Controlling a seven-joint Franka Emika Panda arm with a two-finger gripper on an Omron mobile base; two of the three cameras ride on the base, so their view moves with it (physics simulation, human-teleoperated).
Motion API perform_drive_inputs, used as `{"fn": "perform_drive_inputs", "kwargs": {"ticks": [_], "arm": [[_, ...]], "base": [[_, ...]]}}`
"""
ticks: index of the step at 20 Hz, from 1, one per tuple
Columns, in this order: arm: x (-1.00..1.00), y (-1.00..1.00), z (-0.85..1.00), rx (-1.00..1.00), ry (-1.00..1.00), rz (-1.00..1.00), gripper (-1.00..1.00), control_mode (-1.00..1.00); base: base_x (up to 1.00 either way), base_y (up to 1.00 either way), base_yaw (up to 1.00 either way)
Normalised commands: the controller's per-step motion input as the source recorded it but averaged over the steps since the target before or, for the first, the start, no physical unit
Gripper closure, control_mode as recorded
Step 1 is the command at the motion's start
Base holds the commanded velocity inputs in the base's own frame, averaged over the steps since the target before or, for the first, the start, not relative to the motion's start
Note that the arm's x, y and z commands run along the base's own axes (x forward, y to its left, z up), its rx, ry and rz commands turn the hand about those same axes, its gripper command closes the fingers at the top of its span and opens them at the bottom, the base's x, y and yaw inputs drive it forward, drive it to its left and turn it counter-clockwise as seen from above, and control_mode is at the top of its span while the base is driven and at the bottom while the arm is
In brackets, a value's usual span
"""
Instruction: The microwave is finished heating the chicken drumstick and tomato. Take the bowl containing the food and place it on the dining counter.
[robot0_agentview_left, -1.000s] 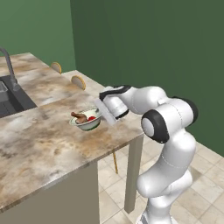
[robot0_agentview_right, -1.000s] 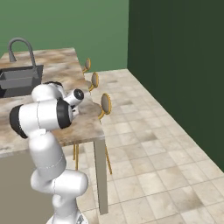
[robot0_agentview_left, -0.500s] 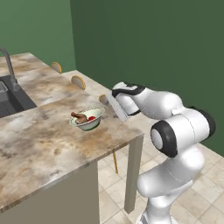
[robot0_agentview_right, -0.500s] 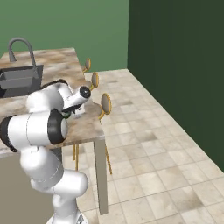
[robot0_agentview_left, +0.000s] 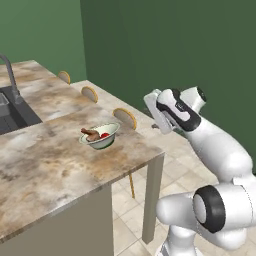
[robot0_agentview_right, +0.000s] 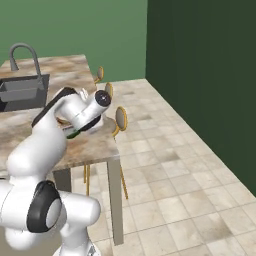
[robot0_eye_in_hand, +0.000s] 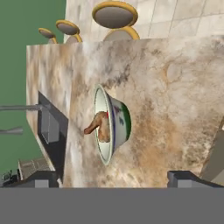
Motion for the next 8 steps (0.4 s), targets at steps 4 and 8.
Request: {"fn": "perform_drive_inputs", "kwargs": {"ticks": [4,8], "arm": [[-1.00,-0.37,0.65,-0.01,0.00,0.00,-1.00,-1.00],[-1.00,-0.19,0.47,-0.05,0.00,0.00,-1.00,-1.00]], "base": [[0.00,0.00,0.00],[0.00,0.00,0.00]]}}
